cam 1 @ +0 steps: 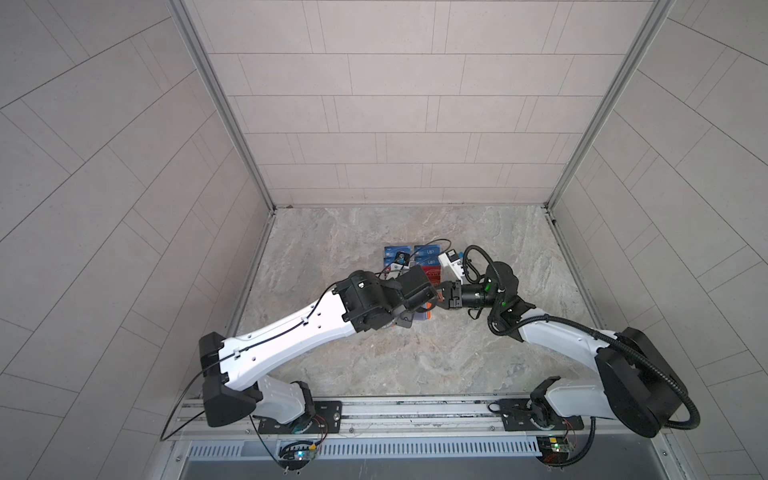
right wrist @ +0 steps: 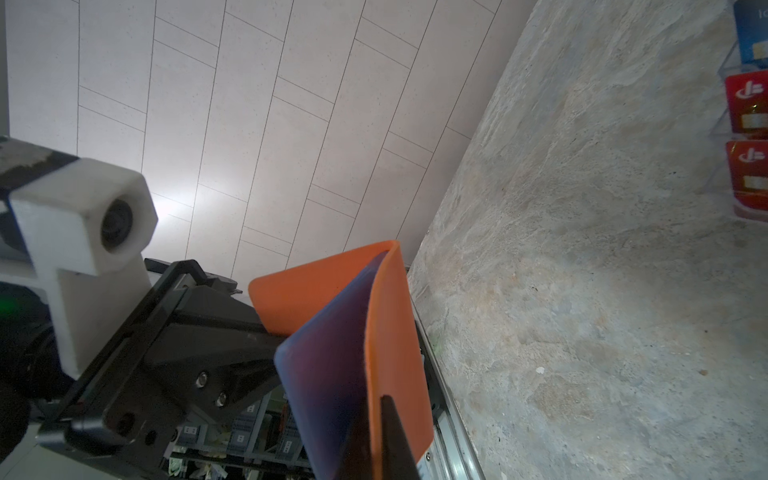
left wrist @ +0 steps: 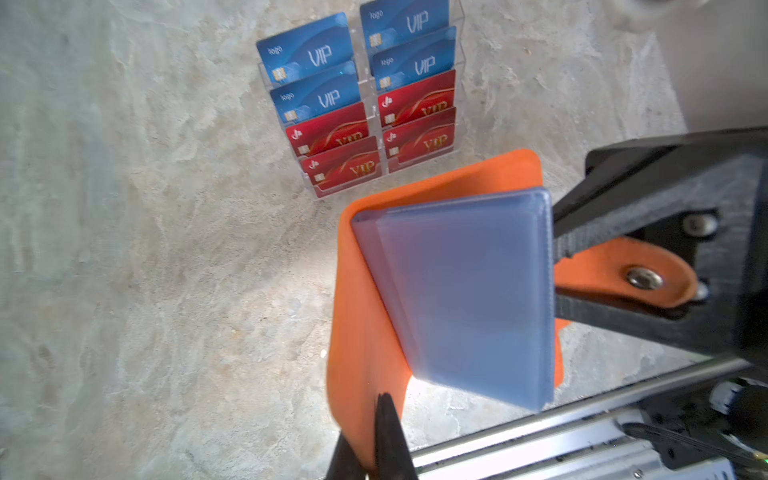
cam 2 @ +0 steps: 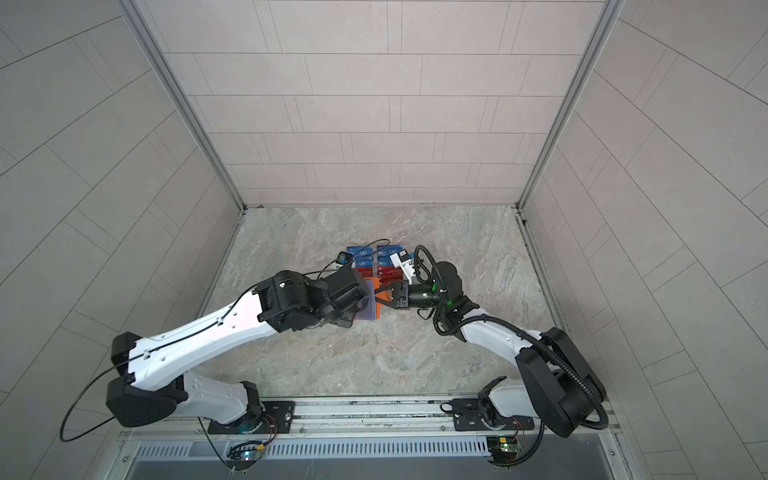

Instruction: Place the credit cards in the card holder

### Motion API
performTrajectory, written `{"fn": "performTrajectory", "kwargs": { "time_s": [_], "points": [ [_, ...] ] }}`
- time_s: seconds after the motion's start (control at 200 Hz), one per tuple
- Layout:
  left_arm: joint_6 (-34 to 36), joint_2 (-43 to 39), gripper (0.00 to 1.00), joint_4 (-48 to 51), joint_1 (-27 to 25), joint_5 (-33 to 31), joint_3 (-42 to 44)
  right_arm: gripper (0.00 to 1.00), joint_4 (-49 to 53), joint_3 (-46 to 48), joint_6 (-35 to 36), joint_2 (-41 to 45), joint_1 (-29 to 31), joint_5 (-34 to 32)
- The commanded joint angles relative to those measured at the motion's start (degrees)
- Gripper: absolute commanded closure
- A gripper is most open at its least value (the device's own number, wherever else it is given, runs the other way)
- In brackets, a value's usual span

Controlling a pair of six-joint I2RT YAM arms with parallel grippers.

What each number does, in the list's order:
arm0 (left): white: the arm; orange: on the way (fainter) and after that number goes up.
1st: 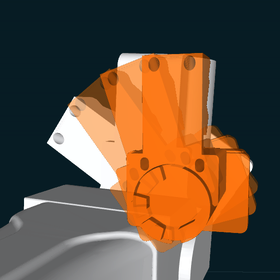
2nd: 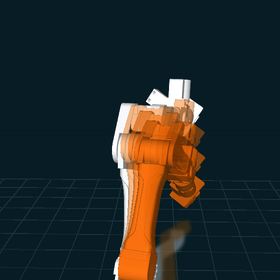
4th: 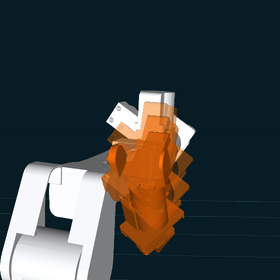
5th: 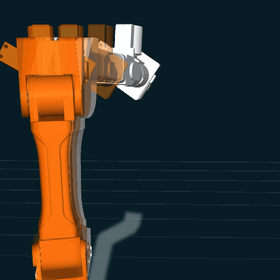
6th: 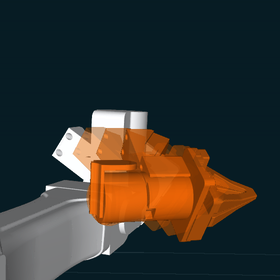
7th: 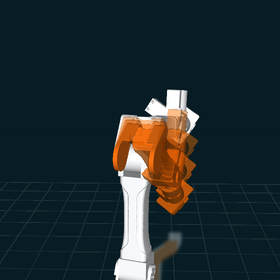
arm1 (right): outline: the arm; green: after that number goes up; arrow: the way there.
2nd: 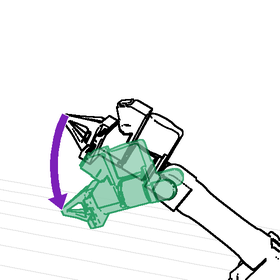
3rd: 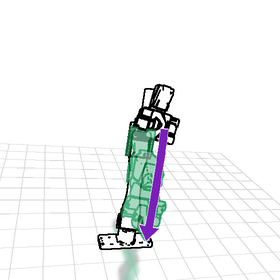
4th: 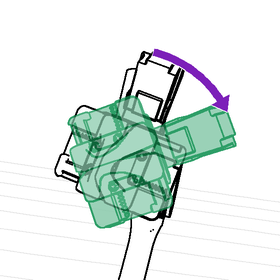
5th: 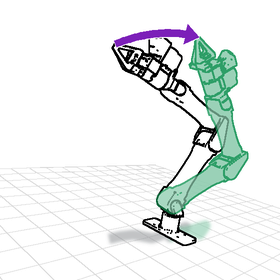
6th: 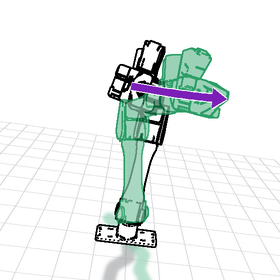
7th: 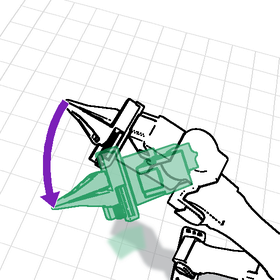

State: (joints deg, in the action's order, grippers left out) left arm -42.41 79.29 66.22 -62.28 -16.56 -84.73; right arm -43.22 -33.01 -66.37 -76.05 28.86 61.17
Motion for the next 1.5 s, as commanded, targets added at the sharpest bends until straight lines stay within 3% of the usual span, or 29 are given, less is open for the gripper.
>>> {"fn": "performTrajectory", "kwargs": {
  "time_s": [0.0, 0.14, 0.335, 0.576, 0.716, 0.981, 1.297, 1.492],
  "points": [
    [1.6, -3.6, 1.00, -5.9, 3.0, 8.2, 5.0, 1.00, -0.8, -1.1, 1.3, -0.9, -0.1, 0.4],
    [1.6, -7.1, 1.00, -9.5, 6.5, 11.4, 10.1, 1.00, 3.7, -1.1, 4.2, -1.1, -1.6, -0.5],
    [1.9, -9.2, 1.00, -14.3, 9.2, 16.9, 15.1, 0.66, 22.5, -4.0, 16.8, -0.5, -2.8, -1.6],
    [1.2, -7.7, 1.00, -23.2, 12.2, 25.7, 21.0, 0.55, 42.5, -4.8, 28.5, 4.1, -7.3, -4.3],
    [-0.4, -6.4, 1.00, -28.2, 14.2, 30.3, 24.8, 0.57, 50.3, -5.6, 31.6, 6.5, -7.6, -7.3],
    [-1.9, -3.1, 1.00, -39.8, 18.9, 41.0, 32.8, 0.68, 48.8, -3.6, 29.1, 7.4, -3.1, -13.0],
    [3.0, -0.7, 1.00, -42.6, 22.7, 47.3, 36.4, 0.69, 44.1, -5.8, 27.7, 0.6, 5.4, -21.6],
    [4.0, 2.1, 1.00, -49.2, 24.6, 51.4, 40.6, 0.78, 42.1, -9.6, 28.1, -7.6, 11.5, -24.4]
  ]
}}
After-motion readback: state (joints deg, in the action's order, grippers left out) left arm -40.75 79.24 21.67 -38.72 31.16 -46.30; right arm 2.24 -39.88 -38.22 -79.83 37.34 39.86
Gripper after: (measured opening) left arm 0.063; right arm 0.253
